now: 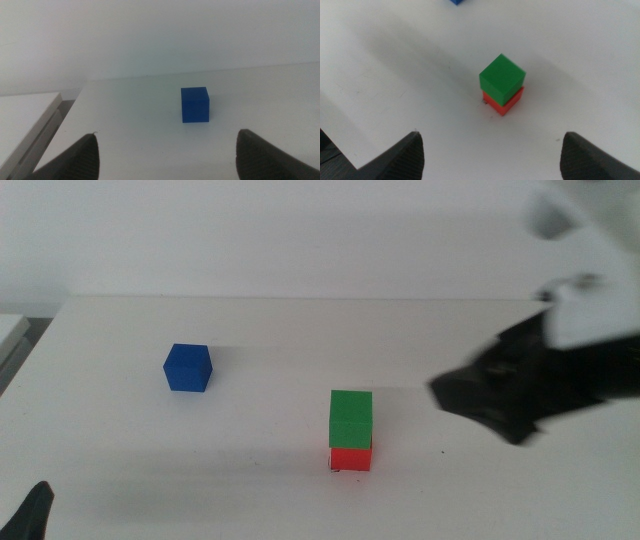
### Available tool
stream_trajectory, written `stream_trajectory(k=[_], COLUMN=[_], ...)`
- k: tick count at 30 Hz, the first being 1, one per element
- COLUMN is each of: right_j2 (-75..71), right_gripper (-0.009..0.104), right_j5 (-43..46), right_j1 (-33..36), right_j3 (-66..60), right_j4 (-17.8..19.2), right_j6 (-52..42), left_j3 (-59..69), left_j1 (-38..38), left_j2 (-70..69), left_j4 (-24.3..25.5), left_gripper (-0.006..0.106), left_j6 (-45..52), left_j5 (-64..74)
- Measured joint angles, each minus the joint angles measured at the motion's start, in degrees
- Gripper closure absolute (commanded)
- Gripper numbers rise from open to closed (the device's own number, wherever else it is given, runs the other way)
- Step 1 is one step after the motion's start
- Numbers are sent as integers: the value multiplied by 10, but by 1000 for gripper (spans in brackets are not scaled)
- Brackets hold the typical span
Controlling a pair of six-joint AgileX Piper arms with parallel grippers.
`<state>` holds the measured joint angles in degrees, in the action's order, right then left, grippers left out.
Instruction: Stack red cubes first, then green, then blue cubes in a specific spot.
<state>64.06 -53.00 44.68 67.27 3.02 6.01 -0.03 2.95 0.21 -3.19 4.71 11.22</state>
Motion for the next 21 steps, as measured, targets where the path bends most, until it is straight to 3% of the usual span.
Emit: stream_trajectory(k=[10,21], right_j2=[-180,-261], right_gripper=[13,13], right_j5=[28,27], right_j1=[-30,-30], right_j3=[-53,-53], right_j4=[-34,-30], right_j6=[-81,-84], left_j3=[0,0], left_j1=[0,0], left_j2=[0,0], left_j4=[0,0], left_gripper=[7,7], left_j6=[0,0], left_j5=[0,0])
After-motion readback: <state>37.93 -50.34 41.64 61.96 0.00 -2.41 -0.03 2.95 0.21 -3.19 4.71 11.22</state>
